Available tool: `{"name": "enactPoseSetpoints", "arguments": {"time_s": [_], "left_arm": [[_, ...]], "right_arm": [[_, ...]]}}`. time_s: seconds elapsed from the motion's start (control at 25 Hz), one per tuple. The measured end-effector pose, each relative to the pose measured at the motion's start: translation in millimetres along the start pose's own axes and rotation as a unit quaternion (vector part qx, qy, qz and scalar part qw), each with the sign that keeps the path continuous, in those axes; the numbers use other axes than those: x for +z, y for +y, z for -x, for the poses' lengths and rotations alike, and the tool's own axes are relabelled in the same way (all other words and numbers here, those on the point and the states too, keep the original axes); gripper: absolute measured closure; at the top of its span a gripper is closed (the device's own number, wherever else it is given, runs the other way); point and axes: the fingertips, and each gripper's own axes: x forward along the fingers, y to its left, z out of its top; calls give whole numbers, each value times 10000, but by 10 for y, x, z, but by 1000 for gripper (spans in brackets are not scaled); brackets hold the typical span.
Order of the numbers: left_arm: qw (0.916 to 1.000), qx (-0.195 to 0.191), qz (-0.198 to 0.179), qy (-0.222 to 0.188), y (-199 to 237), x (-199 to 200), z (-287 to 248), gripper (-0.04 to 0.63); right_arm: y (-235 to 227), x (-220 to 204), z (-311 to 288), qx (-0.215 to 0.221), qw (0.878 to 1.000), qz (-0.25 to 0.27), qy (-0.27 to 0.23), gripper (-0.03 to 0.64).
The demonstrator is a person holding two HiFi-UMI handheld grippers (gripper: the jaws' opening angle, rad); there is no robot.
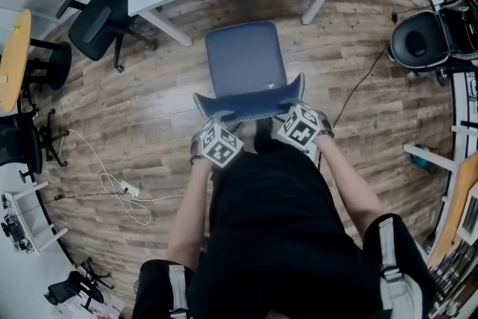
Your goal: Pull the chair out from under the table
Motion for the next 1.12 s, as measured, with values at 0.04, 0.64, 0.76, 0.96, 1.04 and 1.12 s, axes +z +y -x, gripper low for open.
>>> {"name": "enactPoseSetpoints", "arguments": {"time_s": [0.04,0.64,0.76,0.96,1.04,1.12], "left_arm": [[10000,-8,19,-9,3,4,1,457],[9967,149,622,-495,280,151,242,456],[9914,354,929,-853,440,262,365,466],[9743,543,1493,-1598,676,521,616,479],[9681,582,1621,-1819,754,624,713,482],[9632,638,1665,-2013,816,725,804,486]], "right_arm": [[-2,1,2,15,10000,-12,1,451],[-148,-19,203,408,9955,-756,-403,456],[-259,-3,290,335,9911,-1104,-671,461],[-496,159,443,52,9866,-1282,-1010,468],[-594,275,515,-44,9833,-1369,-1197,469],[-675,414,603,-115,9784,-1479,-1439,469]]}}
